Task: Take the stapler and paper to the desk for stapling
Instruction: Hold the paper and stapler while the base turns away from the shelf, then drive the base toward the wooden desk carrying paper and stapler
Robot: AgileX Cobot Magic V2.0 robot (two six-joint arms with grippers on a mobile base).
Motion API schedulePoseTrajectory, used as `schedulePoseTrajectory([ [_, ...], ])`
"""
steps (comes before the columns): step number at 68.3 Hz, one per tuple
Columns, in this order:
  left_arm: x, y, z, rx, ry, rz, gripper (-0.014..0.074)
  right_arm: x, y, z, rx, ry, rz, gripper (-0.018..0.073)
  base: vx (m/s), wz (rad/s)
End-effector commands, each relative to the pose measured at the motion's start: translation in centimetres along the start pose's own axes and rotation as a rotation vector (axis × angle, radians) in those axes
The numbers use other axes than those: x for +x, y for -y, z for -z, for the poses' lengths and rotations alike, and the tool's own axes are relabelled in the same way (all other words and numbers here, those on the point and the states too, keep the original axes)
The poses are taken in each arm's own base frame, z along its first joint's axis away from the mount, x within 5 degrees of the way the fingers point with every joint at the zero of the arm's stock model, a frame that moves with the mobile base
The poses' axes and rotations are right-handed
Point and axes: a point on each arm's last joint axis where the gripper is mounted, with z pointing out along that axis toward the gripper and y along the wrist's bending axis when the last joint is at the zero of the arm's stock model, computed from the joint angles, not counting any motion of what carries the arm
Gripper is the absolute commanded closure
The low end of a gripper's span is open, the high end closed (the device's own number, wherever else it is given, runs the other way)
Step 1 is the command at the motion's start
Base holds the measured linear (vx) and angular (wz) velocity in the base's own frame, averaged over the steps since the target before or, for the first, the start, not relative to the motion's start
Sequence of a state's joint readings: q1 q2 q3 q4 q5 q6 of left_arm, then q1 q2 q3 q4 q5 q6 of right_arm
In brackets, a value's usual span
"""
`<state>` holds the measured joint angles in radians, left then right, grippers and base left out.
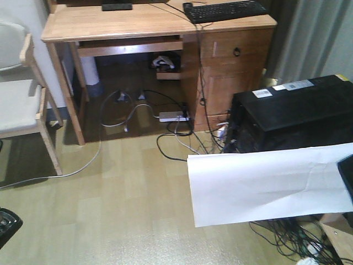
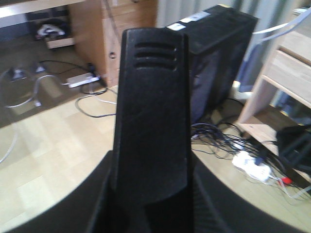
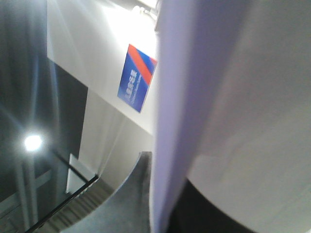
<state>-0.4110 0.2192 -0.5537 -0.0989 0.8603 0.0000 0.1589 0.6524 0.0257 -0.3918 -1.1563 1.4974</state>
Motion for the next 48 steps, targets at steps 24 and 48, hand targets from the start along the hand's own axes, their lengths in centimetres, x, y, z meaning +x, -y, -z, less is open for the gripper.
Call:
schedulePoseTrajectory([
  [24,-1.75,0.17,0.53,0.014,0.131,0.004,0.0603,0.03,-0.69,0.54,-0.106,0.024,0.001,0.0561,0.12,0.20],
  [48,-1.75,0.17,0.53,0.014,0.131,0.004,0.0603,0.03,-0.69,0.54,-0.106,0.024,0.001,0.0561,0.16,0.08],
])
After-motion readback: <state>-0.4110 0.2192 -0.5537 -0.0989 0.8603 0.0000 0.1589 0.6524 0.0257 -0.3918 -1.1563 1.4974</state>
